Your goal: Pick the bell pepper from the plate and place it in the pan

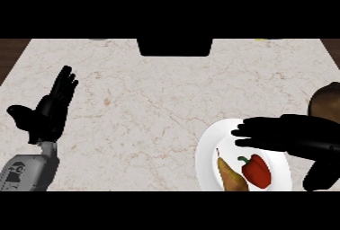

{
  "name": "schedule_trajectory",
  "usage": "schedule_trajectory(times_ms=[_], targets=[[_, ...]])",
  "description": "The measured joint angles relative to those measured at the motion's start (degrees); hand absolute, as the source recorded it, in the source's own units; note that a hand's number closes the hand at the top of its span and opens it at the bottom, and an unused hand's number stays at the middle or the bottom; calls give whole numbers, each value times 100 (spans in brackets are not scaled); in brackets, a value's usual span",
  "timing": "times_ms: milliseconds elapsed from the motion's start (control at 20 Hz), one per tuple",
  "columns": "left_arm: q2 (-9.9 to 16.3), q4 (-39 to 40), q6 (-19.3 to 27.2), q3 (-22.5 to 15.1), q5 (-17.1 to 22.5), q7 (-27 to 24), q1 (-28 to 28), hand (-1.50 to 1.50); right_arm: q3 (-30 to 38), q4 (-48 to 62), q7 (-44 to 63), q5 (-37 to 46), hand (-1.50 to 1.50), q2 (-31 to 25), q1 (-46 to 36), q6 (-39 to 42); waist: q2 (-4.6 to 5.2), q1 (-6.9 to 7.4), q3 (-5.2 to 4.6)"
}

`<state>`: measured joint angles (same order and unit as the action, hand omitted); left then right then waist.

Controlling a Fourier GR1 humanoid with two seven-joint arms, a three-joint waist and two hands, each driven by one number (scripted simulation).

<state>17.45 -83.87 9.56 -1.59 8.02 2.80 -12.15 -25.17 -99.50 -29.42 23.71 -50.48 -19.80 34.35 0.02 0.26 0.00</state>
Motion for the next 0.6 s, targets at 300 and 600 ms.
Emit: schedule_trajectory(times_ms=[300,600], targets=[[-52,117,-91,120,-54,30,-131,0,-242,131,-214,631,-150,184,51,-179,2,-7,1],[-168,-75,-94,139,-169,109,5,0,-344,208,-270,1344,-150,304,78,-324,-2,-8,1]])
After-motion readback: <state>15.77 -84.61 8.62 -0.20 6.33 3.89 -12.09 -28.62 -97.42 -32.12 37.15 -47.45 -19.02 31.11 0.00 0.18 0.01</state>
